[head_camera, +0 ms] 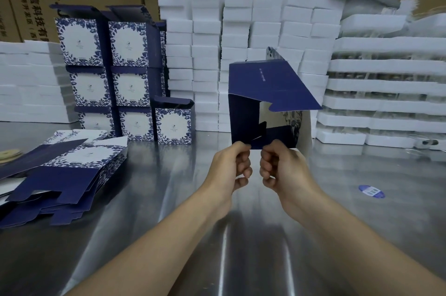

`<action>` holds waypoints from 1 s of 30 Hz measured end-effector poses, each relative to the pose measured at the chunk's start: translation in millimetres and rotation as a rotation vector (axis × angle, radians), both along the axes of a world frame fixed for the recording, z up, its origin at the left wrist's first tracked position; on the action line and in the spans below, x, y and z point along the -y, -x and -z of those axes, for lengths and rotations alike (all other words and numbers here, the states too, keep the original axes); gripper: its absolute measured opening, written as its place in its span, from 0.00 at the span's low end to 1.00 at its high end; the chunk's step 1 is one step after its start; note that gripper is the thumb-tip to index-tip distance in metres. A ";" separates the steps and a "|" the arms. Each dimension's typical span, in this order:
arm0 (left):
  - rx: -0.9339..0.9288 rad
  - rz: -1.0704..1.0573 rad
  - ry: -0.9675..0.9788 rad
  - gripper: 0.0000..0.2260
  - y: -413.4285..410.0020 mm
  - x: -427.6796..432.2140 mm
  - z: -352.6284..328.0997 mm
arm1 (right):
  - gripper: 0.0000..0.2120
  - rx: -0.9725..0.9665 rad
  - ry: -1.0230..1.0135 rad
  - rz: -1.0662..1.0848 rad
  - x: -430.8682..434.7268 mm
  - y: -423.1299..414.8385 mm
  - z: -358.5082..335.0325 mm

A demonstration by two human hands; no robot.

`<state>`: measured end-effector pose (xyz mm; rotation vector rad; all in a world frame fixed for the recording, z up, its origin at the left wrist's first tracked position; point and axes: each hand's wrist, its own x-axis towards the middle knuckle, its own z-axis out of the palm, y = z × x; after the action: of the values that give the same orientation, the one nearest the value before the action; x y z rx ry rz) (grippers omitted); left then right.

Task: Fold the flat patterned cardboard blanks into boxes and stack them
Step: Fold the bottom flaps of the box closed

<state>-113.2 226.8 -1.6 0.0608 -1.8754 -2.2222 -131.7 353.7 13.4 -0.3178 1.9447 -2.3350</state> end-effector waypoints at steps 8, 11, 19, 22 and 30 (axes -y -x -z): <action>-0.034 -0.060 0.042 0.15 -0.1 -0.9 -0.4 | 0.15 0.016 -0.037 0.000 -2.0 2.2 1.9; -0.018 -0.057 0.030 0.15 -0.9 -1.5 -0.8 | 0.15 0.023 0.013 0.047 -0.2 3.6 2.3; -0.019 -0.053 -0.051 0.21 0.3 -1.8 -0.2 | 0.18 0.016 -0.017 -0.034 2.6 -0.5 0.2; -0.023 -0.053 -0.049 0.22 1.0 -2.9 0.0 | 0.19 0.009 -0.013 0.006 3.2 -1.9 -0.1; 0.011 -0.066 -0.065 0.22 -1.9 -3.7 0.3 | 0.18 -0.023 0.017 0.131 4.5 4.9 6.7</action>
<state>-111.3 230.5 -1.8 0.1443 -1.7799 -2.2421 -136.6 349.2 6.7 -0.2257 2.0158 -2.4389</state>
